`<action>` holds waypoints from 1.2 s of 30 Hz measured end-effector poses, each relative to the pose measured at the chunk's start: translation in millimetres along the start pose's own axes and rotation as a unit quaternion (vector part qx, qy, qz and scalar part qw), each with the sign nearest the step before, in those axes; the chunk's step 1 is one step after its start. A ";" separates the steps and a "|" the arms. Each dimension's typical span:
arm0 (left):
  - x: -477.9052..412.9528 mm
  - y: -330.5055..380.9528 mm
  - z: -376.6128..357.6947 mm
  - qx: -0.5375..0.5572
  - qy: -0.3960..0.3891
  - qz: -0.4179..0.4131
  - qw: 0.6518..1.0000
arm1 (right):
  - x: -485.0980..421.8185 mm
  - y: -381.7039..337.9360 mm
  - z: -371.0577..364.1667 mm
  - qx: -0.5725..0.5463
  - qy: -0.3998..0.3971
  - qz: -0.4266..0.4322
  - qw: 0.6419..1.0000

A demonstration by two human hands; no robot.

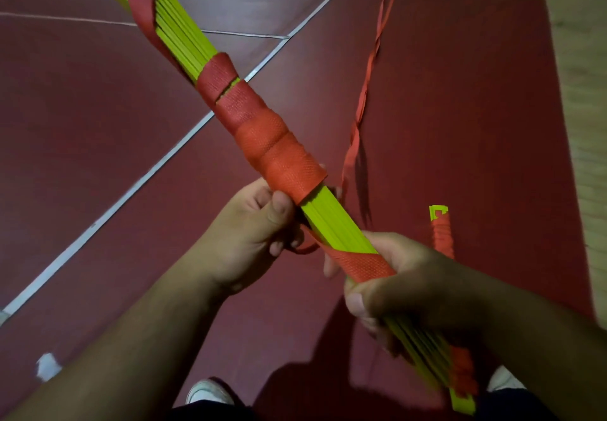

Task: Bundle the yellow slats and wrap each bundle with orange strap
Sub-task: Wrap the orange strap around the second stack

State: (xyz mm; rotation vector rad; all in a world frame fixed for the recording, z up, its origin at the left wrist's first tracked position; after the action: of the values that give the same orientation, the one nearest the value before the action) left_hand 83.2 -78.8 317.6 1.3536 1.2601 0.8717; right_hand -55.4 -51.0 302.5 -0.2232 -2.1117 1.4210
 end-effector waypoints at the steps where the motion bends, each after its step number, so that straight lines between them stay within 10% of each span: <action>1: 0.2 -0.7 0.6 -0.018 0.015 0.003 1.000 | 0.0 1.6 0.1 0.002 -0.011 -0.016 1.000; 7: 2.5 -22.1 20.7 -0.057 0.177 0.033 0.982 | -11.7 -5.1 37.3 0.131 0.157 -0.014 0.979; 10: 5.6 -29.9 35.4 -0.055 0.280 0.060 0.957 | -3.7 -8.1 57.5 0.273 0.338 0.008 0.901; 15: 4.9 -37.7 26.2 -0.028 0.295 0.069 0.953 | -3.5 -9.7 55.0 0.515 0.387 -0.071 0.762; 25: -5.7 1.5 32.8 -0.109 0.118 -0.022 0.987 | 2.9 -16.5 36.9 0.175 0.260 -0.012 0.949; 32: -3.7 0.1 19.2 -0.003 0.034 -0.024 0.999 | 0.1 0.9 1.9 0.058 0.084 -0.030 0.994; 36: -2.6 -4.1 23.5 -0.026 0.116 -0.015 0.993 | -4.2 8.6 10.0 0.100 0.084 -0.081 0.988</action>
State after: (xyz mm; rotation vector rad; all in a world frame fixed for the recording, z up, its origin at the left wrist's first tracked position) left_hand 104.4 -86.6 309.5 1.2156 1.4208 1.0575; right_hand -59.0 -57.2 290.6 -0.0871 -1.7962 1.4508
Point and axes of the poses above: each hand's wrist, its own x-axis away from the middle knuckle, its own z-axis out of the back of the hand, y = z × x, the point moved 8 cm from there along -x, towards the middle knuckle, and after that the axes turned 3 degrees about -z, right-handed, at the moved point
